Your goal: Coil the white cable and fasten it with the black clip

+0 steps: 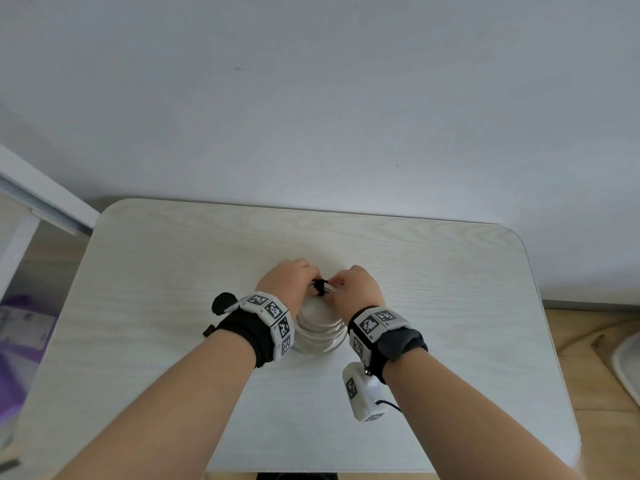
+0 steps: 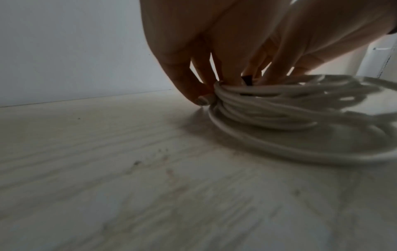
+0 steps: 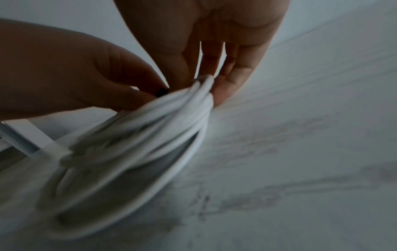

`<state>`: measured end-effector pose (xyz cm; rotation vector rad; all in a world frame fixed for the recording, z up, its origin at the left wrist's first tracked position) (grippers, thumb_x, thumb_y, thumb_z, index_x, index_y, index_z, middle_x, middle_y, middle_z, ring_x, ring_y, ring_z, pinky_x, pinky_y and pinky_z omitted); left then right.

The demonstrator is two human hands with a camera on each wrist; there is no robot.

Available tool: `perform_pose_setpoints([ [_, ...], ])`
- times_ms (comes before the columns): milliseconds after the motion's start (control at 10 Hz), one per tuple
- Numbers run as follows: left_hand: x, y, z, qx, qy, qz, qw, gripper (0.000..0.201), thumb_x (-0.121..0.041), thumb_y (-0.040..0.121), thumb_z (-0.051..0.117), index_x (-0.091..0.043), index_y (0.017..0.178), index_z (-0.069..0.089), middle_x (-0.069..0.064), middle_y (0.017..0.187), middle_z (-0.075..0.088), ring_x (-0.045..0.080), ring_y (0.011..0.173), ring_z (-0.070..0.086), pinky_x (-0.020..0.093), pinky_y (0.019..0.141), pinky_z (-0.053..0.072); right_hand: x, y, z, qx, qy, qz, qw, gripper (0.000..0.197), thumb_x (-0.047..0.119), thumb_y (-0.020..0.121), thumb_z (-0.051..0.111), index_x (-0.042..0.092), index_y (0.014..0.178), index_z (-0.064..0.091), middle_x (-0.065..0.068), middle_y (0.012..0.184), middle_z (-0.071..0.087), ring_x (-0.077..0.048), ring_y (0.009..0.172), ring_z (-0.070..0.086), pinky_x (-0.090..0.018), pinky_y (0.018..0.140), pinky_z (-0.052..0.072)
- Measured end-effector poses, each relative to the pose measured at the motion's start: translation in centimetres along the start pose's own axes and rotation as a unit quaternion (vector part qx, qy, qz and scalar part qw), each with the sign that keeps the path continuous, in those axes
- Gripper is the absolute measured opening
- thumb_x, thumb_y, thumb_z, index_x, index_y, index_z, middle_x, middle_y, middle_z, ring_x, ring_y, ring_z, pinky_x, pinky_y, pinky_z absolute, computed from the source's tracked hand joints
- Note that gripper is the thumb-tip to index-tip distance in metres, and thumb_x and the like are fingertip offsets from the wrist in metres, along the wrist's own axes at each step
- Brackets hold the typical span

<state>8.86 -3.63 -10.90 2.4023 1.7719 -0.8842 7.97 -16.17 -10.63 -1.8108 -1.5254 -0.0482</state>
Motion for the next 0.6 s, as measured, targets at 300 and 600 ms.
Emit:
perform_pose_setpoints([
  [300, 0.5, -0.9, 0.8, -0.023, 0.104, 0.03, 0.994, 0.039, -0.027, 0.09, 0.054, -0.019, 0.129, 0.053, 0.008, 0.116, 0.055, 0.032, 0.099, 0.053, 0.041, 0.077, 0.046, -1.0, -0.5, 0.4, -0.052, 0.022, -0.051, 0.997, 0.033, 0.028, 0.082, 0.059, 0.021, 0.114, 0.059, -0.001, 0.12, 0.044, -0.02, 0.115, 0.037, -0.031, 0.097, 0.038],
  [600, -0.1, -2.1, -1.3, 0.015, 0.193, 0.017, 0.981, 0.07, -0.054, 0.09, 0.043, -0.025, 0.147, 0.016, -0.003, 0.149, 0.033, 0.022, 0.135, 0.031, 0.039, 0.114, 0.019, -0.3, -2.0, -1.9, -0.044, -0.014, -0.098, 0.994, 0.054, 0.032, 0.084, 0.053, 0.027, 0.137, 0.039, 0.001, 0.139, 0.038, -0.02, 0.127, 0.035, -0.038, 0.107, 0.033],
])
Point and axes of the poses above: each hand's wrist, its own y-axis towards the middle knuckle, its own z-axis out of the palm, x = y × z, the point moved 4 cm from there along y, towards the middle knuckle
